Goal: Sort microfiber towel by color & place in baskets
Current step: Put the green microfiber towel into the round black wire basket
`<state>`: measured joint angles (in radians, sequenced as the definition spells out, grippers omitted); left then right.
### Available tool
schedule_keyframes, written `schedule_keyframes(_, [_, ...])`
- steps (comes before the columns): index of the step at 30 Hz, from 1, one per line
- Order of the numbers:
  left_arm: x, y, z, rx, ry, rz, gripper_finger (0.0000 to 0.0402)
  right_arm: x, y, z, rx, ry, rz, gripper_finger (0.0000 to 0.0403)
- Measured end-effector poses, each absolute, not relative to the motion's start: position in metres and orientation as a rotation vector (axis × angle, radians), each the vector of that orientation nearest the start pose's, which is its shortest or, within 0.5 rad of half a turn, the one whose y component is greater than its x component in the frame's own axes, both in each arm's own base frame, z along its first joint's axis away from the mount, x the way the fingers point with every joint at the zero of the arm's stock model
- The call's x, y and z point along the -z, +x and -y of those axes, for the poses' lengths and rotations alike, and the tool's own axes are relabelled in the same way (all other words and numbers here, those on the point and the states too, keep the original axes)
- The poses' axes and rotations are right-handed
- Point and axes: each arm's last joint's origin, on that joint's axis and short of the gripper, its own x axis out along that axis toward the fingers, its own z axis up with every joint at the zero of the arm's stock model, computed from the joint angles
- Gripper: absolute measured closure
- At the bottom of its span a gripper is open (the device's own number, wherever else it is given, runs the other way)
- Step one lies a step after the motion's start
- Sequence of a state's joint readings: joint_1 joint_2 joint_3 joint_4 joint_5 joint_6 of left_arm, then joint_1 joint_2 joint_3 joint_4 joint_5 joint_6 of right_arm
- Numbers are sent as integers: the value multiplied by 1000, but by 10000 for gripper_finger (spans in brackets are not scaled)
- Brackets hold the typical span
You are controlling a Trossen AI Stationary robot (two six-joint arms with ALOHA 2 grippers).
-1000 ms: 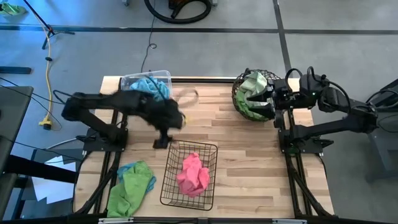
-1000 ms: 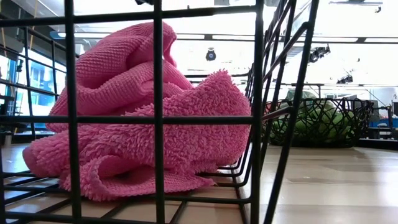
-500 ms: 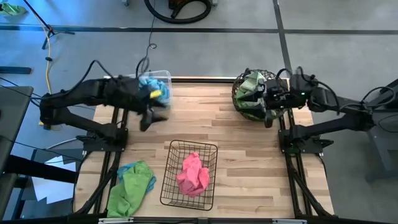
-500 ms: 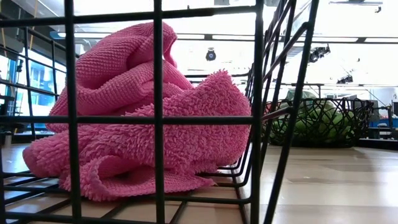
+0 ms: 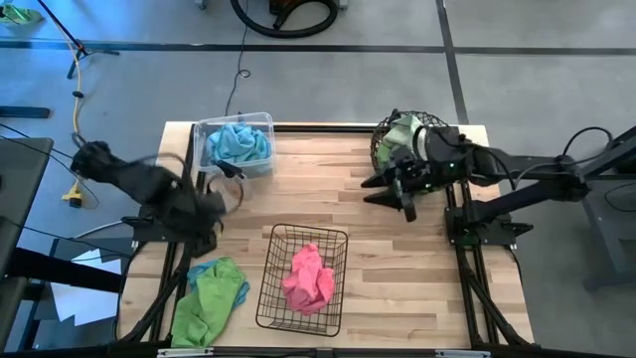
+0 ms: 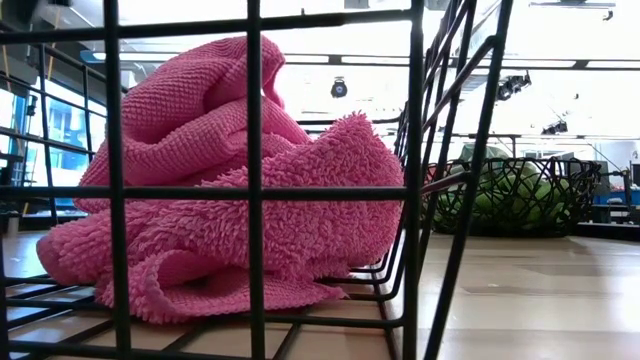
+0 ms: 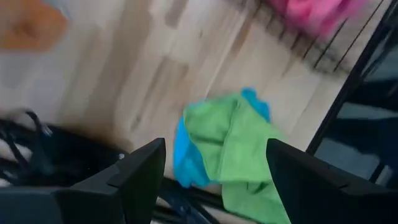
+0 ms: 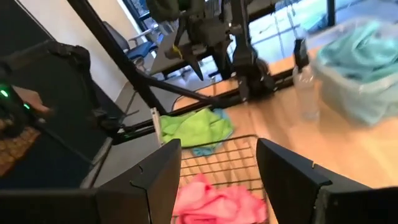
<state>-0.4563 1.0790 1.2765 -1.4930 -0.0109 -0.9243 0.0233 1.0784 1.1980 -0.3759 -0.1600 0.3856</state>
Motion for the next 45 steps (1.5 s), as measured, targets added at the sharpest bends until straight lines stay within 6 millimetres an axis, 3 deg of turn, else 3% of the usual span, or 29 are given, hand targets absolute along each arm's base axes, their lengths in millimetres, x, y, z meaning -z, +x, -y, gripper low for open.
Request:
schedule_keyframes(9, [-266, 135, 129, 46, -571, -1373, 138, -390, 238, -19, -71, 585, -345, 199])
schedule_keyframes(14, [-228, 121, 139, -88, -640, -1542, 138, -385, 245, -18, -11, 642, -357, 199])
schedule_keyframes(23, [-202, 115, 154, -278, -610, -1594, 138, -378, 253, -18, 6, 645, -384, 199])
schedule_keyframes(34, [-176, 127, 175, -321, -586, -1605, 145, -379, 253, -18, 6, 663, -382, 199])
schedule_keyframes(38, [-170, 129, 180, -296, -551, -1603, 213, -379, 253, -18, -1, 647, -384, 199])
schedule_keyframes(42, [-176, 125, 179, -267, -549, -1583, 359, -378, 252, -18, -4, 641, -387, 199])
schedule_keyframes(45, [-197, 123, 176, -235, -574, -1511, 387, -378, 252, -19, -14, 640, -395, 199])
